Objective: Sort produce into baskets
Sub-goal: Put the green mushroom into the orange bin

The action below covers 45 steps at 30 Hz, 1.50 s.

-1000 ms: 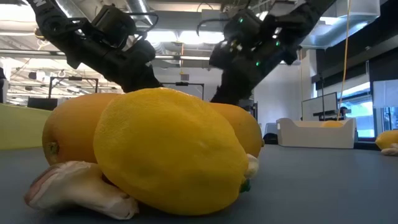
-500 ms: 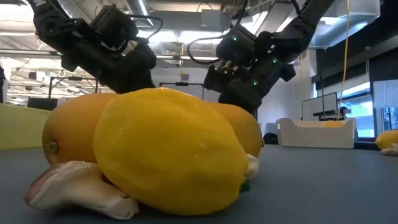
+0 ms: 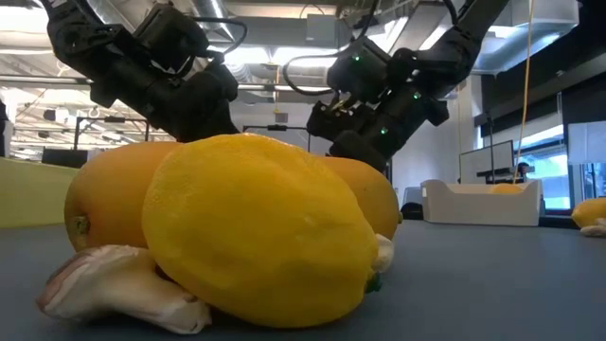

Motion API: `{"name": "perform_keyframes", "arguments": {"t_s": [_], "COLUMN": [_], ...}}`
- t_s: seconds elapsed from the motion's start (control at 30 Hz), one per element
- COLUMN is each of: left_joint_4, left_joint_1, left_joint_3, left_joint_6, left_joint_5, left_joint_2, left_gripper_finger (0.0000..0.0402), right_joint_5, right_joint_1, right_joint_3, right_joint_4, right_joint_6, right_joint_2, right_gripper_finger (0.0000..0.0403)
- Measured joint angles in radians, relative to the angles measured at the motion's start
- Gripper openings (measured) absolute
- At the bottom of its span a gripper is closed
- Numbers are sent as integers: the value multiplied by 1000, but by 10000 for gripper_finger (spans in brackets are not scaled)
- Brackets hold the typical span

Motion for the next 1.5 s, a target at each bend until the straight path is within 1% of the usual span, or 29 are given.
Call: {"name": "perform_keyframes", "arguments": {"t_s": [0.17, 0.4, 0.57, 0.67, 0.77, 0.9, 1.03, 1.13, 1.27, 1.33, 1.5], "left_joint_4": [0, 0, 9, 20, 46, 62, 54, 54, 58, 61, 61], "left_joint_1": [0, -2, -21, -39, -53, -64, -71, -65, -56, -59, -62], "left_joint_3": [0, 0, 0, 0, 0, 0, 0, 0, 0, 0, 0], "left_joint_6": [5, 6, 19, 47, 85, 137, 193, 218, 236, 246, 239], "left_joint_5": [-1, -1, -1, -1, -1, -7, -64, -85, -87, -84, -38], "left_joint_2": [0, 0, 0, 0, 0, 0, 0, 0, 0, 0, 0], "left_gripper_finger": [237, 237, 237, 237, 237, 237, 237, 237, 237, 237, 237], "right_joint_5": [-2, -2, 11, 11, 12, 11, -1, 7, -32, -35, -37], "right_joint_1": [0, 1, 1, 1, 1, 1, 1, 1, 1, 1, 1], "right_joint_3": [2, 1, -4, -4, -2, -2, -2, -2, -2, -2, -2], "right_joint_4": [38, 25, -5, -4, 4, 33, 39, 43, 76, 93, 145], "right_joint_6": [0, -1, -5, 0, 0, 22, 29, 36, 38, 40, 49], "right_joint_2": [26, 16, -31, -82, -113, -125, -126, -126, -126, -126, -126], "right_gripper_finger": [118, 66, 22, 6, 5, 12, 11, 12, 11, 11, 12]}}
